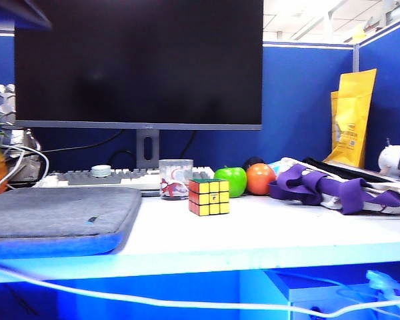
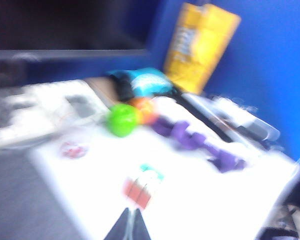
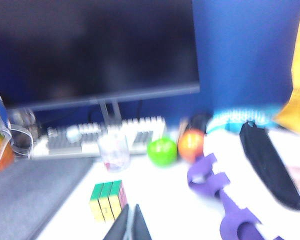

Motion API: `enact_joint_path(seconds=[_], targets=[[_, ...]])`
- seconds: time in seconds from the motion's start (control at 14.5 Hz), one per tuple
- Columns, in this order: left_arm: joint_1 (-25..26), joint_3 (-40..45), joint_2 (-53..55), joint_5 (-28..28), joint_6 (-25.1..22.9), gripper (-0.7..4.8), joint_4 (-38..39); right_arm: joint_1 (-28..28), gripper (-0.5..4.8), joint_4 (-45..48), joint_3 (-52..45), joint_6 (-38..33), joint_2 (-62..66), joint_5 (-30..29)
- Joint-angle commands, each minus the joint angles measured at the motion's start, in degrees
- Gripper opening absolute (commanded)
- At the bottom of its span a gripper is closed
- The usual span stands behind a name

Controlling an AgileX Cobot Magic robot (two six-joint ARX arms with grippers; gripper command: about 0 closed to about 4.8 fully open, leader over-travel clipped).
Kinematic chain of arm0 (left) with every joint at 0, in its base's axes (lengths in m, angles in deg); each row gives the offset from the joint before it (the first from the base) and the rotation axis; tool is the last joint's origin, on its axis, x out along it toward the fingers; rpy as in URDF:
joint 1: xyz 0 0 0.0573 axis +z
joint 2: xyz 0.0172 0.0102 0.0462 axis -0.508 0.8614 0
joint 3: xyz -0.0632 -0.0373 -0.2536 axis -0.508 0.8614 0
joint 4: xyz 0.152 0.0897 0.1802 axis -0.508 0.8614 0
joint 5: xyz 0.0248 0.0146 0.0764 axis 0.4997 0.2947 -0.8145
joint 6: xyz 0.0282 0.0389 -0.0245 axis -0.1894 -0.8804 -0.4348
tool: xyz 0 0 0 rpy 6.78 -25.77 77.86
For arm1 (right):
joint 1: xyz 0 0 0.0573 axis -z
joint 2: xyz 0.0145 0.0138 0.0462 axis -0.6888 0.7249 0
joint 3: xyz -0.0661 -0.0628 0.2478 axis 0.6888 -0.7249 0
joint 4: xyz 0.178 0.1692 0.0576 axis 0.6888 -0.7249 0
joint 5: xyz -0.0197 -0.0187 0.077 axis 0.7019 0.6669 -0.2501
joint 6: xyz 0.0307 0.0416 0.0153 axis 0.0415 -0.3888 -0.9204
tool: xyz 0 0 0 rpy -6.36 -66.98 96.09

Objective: Rotate the Rubik's Cube so that its red face is facing towards you.

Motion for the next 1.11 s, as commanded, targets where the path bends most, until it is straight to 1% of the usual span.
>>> enact_joint_path(seconds=[0.07, 0.14, 0.21, 0.28, 0.35, 0.48, 0.55, 0.62, 0.69, 0.83, 0.9, 0.97, 1.04, 1.11], targets=[[-1.8, -7.9, 7.4, -0.7, -1.5, 0.22, -0.3, -0.5, -0.01, -1.7, 12.2, 0.9, 22.9, -12.2], [-2.6, -9.5, 8.8, -0.8, -2.2, 0.22, 0.7, -1.0, -0.01, -1.6, 16.7, 0.4, 30.8, -17.6], [-3.6, -10.5, 9.6, -1.2, -2.2, 0.22, 1.7, -1.2, -0.01, -1.0, 20.3, -1.5, 36.9, -20.6], [-3.9, -11.2, 10.8, -1.1, -2.1, 0.22, 2.6, -1.6, -0.01, -0.6, 24.3, -3.2, 43.1, -21.5], [-4.3, -11.3, 11.2, -1.1, -2.2, 0.22, 3.3, -1.8, -0.01, -0.7, 26.5, -3.3, 46.2, -22.0], [-7.2, -11.3, 13.9, -0.8, -2.6, 0.22, 4.4, -2.1, -0.01, -1.8, 33.2, -3.2, 54.3, -23.6], [-8.0, -11.3, 15.4, -0.7, -2.6, 0.22, 5.1, -2.8, -0.01, -2.9, 35.4, -2.9, 56.3, -24.5], [-10.3, -11.3, 17.4, -1.3, -2.6, 0.22, 5.8, -2.9, -0.01, -5.5, 38.6, -2.7, 59.3, -26.3], [-12.4, -11.3, 18.3, -3.7, -3.3, 0.21, 6.1, -2.9, -0.01, -8.7, 40.8, -0.4, 61.4, -26.6], [-17.0, -11.3, 18.7, -15.1, -7.6, 0.21, 6.0, -2.8, -0.01, -13.1, 43.4, 4.8, 64.3, -27.9], [-18.3, -11.4, 18.7, -18.0, -8.3, 0.21, 6.0, -1.9, -0.01, -13.2, 44.3, 5.2, 65.8, -29.5], [-20.0, -11.8, 18.8, -23.8, -8.2, 0.21, 6.0, 0.6, -0.01, -14.1, 46.8, 3.6, 69.5, -34.0], [-20.7, -11.9, 18.9, -26.5, -8.0, 0.21, 6.1, 2.4, -0.01, -14.0, 48.6, 0.0, 72.3, -38.1], [-20.7, -12.0, 18.9, -26.9, -7.2, 0.21, 6.1, 4.2, -0.01, -13.5, 50.1, -2.9, 74.7, -41.4]])
